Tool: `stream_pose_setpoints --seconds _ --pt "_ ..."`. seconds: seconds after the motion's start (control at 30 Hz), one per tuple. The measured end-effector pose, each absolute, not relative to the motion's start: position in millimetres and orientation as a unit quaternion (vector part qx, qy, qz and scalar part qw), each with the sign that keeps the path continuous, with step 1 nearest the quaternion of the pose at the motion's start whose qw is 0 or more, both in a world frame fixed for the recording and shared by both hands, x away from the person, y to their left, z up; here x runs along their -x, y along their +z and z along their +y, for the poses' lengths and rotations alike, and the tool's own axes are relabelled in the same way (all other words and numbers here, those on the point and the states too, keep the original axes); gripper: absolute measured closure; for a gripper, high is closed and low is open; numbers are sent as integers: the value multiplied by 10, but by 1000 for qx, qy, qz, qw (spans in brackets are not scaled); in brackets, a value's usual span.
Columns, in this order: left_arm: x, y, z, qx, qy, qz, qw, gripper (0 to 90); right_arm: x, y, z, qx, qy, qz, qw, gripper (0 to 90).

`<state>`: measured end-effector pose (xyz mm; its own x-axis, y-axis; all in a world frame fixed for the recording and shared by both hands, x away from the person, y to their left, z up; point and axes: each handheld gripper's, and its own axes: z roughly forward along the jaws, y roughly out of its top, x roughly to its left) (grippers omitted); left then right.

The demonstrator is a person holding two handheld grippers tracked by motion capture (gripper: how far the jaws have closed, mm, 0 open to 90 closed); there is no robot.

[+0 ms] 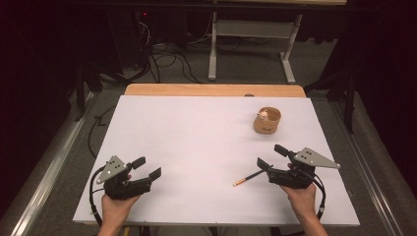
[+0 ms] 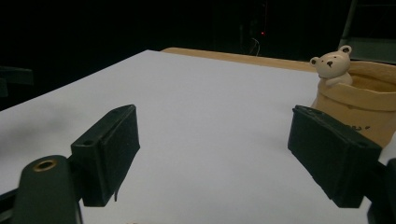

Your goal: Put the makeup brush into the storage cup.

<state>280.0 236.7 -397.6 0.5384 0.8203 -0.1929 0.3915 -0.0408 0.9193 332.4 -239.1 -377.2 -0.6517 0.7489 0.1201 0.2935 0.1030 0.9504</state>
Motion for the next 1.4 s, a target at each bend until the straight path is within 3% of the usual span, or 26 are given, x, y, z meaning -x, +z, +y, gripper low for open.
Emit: stream_pose_setpoints --seconds 1.4 --pt "-2796 -3974 2382 -688 197 440 542 268 -3535 -3713 -2165 -359 536 739 193 204"
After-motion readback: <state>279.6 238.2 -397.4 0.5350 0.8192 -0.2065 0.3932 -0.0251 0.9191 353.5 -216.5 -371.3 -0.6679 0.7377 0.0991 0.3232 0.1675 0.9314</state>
